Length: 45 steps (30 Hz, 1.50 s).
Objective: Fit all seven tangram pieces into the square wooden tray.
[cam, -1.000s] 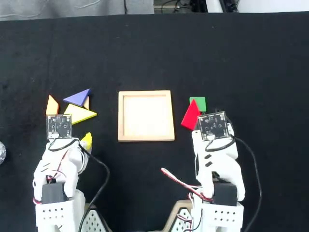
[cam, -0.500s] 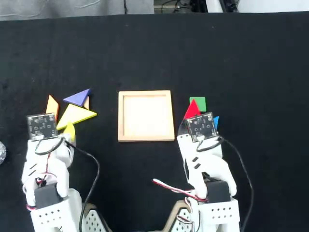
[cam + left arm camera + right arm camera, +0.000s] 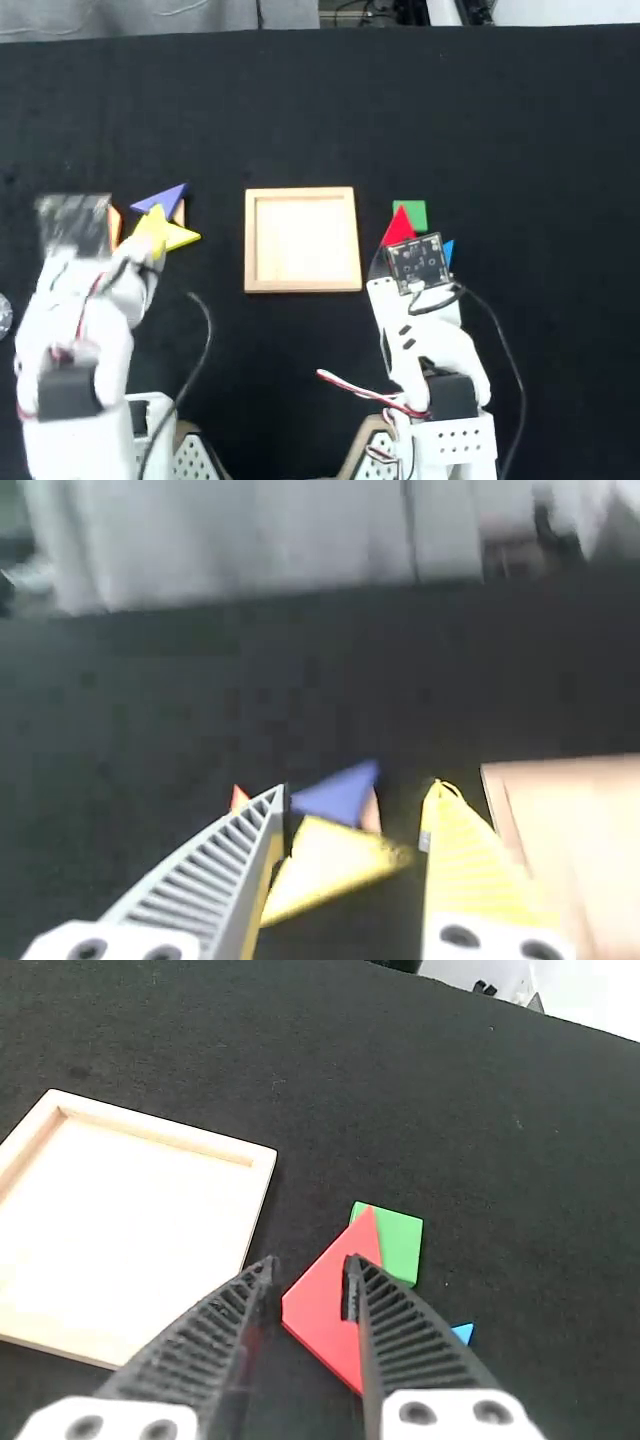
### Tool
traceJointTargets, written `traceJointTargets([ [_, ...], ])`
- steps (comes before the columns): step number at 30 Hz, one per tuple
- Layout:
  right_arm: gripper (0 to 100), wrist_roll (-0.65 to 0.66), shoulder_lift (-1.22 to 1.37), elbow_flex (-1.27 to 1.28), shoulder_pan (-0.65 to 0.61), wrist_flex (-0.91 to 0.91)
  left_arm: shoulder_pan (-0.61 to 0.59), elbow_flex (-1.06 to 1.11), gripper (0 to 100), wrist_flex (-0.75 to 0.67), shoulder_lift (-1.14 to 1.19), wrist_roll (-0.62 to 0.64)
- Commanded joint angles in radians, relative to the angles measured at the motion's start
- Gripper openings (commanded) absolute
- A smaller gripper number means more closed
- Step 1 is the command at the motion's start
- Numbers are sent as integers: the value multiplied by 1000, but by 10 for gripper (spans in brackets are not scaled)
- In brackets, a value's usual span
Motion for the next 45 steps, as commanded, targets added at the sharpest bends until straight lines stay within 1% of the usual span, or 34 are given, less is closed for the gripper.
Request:
traceJointTargets([
  [1, 110, 0, -77, -2, -14, 31, 59, -317, 226, 143, 437, -153],
  [5, 110, 2, -79, -2, -14, 37, 61, -590, 226, 315, 801, -342],
  [9, 109, 2, -77, -2, -14, 37, 7, -806, 227, 427, 1092, -612],
  [14, 109, 2, -76, -2, -12, 37, -59, -1040, 229, 568, 1364, -904],
  [16, 109, 2, -76, -2, -12, 37, -67, -1093, 243, 605, 1442, -993],
  [17, 109, 2, -76, -2, -12, 37, -73, -1121, 266, 611, 1478, -1020],
  [19, 109, 2, -76, -2, -12, 37, -87, -1167, 318, 605, 1534, -1036],
  [21, 109, 2, -76, -2, -12, 37, -91, -1211, 336, 595, 1585, -1034],
  [29, 109, 11, -76, -2, -12, 37, -90, -1348, 330, 595, 1803, -1045],
  [33, 109, 120, -74, -2, -14, 54, -87, -1403, 320, 595, 1901, -1106],
  [35, 109, 143, -74, -2, -15, 68, -91, -1452, 303, 589, 1938, -1117],
  [39, 109, 149, -74, -2, -15, 69, -99, -1534, 300, 563, 2001, -1114],
  [42, 109, 150, -74, -2, -15, 69, -94, -1557, 300, 562, 2036, -1114],
  [45, 109, 150, -74, -2, -15, 69, -96, -1558, 301, 520, 2056, -1114],
])
